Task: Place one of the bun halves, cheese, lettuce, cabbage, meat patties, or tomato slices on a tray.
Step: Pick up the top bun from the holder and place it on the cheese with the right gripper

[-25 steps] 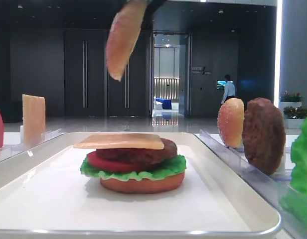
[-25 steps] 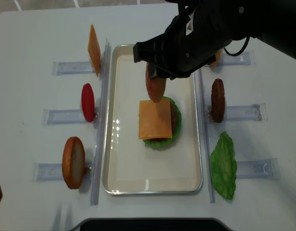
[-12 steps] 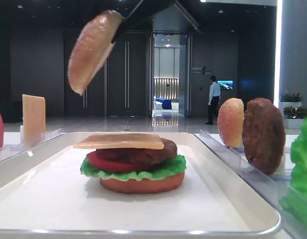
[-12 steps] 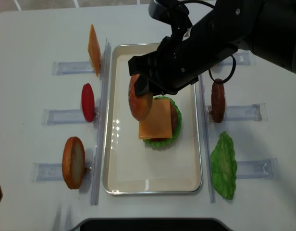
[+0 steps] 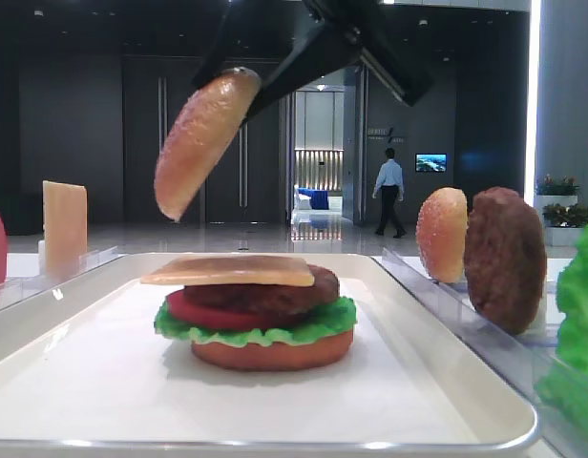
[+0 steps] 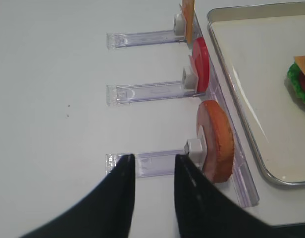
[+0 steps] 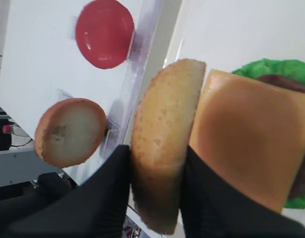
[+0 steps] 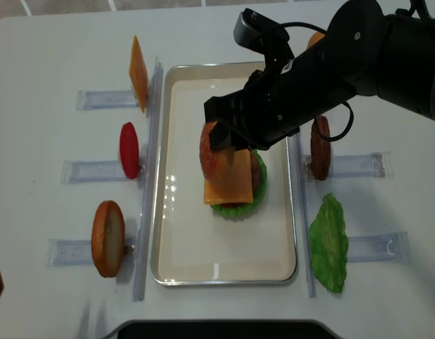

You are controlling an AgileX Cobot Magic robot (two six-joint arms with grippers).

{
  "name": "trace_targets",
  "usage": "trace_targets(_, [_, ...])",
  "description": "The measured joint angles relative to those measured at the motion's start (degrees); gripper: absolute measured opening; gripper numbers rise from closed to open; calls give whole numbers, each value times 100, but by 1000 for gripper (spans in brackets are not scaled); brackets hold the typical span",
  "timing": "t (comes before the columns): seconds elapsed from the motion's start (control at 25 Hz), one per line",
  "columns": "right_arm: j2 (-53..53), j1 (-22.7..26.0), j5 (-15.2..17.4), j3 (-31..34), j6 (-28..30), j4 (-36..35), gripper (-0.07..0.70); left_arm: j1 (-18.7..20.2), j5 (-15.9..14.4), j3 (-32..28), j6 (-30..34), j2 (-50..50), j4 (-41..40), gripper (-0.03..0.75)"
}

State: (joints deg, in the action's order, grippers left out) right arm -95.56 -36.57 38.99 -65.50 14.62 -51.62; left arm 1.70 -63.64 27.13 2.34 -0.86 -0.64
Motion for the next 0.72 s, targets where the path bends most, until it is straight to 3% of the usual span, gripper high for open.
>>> trace_targets(0.12, [0,0,-45,0,247,-345,213,0,0,0,0,0,0,211])
trace_targets(0.72, [0,0,-357,471,729,-770,213,0,0,0,0,0,0,211])
